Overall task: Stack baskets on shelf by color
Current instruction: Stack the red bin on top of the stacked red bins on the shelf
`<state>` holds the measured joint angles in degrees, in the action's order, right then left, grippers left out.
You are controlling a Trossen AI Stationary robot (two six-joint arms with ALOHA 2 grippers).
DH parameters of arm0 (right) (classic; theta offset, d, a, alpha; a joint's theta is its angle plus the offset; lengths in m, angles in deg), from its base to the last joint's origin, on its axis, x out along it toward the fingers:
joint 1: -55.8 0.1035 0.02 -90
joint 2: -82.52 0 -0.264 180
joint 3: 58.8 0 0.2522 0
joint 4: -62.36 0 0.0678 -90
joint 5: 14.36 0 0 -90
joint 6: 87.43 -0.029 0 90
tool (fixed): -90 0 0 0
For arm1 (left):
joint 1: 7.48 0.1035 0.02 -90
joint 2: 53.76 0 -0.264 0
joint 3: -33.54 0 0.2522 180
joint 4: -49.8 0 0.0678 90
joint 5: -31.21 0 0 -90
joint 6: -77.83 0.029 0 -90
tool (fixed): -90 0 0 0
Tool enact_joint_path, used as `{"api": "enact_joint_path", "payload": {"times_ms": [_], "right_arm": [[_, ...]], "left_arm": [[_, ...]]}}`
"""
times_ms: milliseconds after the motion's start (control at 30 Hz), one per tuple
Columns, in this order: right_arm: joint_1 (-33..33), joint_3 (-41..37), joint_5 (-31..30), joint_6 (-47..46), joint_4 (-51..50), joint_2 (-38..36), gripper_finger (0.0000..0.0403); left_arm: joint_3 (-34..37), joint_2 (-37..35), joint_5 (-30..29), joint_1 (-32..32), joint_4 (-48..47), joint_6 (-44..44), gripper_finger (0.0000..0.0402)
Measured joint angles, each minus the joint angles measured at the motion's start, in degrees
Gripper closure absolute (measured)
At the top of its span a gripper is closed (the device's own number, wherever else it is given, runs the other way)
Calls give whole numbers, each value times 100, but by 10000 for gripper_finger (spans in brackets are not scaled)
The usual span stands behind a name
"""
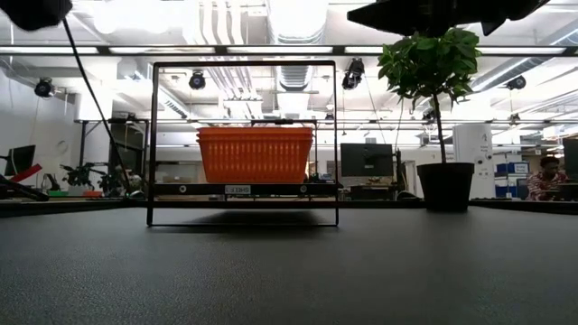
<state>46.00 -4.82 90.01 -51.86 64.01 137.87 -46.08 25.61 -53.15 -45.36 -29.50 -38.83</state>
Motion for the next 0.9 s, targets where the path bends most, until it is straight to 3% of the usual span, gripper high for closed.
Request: {"api": "enact_joint_path", "payload": {"times_ms": [200,333,433,700,900], "right_arm": [[0,0,0,-2,-59,2,394],[0,0,0,-13,-81,2,394],[0,0,0,7,-165,2,394],[0,0,-87,-46,-176,-13,394],[0,0,-87,-4,-180,-11,394]], "left_arm": [[427,267,537,-54,228,-13,298],[729,343,613,-120,282,-145,240],[989,341,609,-138,673,-155,218],[1628,571,746,-158,1628,-142,248],[1654,675,950,-160,1598,180,326]]}}
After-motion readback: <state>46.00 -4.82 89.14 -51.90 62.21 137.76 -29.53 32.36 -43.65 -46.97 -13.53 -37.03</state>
